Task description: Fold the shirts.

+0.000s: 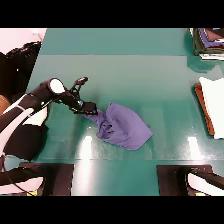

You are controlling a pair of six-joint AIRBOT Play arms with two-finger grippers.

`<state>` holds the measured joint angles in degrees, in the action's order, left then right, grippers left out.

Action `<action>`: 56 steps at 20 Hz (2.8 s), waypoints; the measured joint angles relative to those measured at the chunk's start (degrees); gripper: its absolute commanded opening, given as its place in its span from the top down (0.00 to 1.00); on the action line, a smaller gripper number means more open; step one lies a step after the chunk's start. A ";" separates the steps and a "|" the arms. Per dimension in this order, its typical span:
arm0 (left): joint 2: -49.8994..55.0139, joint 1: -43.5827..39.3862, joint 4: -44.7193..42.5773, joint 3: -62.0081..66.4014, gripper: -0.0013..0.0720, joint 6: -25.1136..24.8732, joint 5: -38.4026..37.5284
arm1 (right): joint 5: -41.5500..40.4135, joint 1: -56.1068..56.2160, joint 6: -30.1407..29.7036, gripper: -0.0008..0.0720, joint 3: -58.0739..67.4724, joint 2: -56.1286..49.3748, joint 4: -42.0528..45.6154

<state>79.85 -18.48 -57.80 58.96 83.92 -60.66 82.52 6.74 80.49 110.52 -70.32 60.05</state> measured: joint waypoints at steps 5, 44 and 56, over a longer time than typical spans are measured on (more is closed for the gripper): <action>3.17 0.59 4.09 -0.17 0.95 -1.09 3.89 | -0.59 3.56 0.02 0.95 -11.45 -0.04 0.00; -26.91 9.75 -15.13 29.18 0.95 0.00 -0.13 | -8.41 17.86 -1.33 0.97 2.05 -14.23 3.54; -32.28 9.75 -4.83 43.28 0.95 1.97 -3.43 | -7.45 12.57 5.29 0.97 -9.18 15.47 7.96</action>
<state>47.57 -8.73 -62.63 102.24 85.89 -64.10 75.07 19.31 85.78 101.34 -54.85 68.01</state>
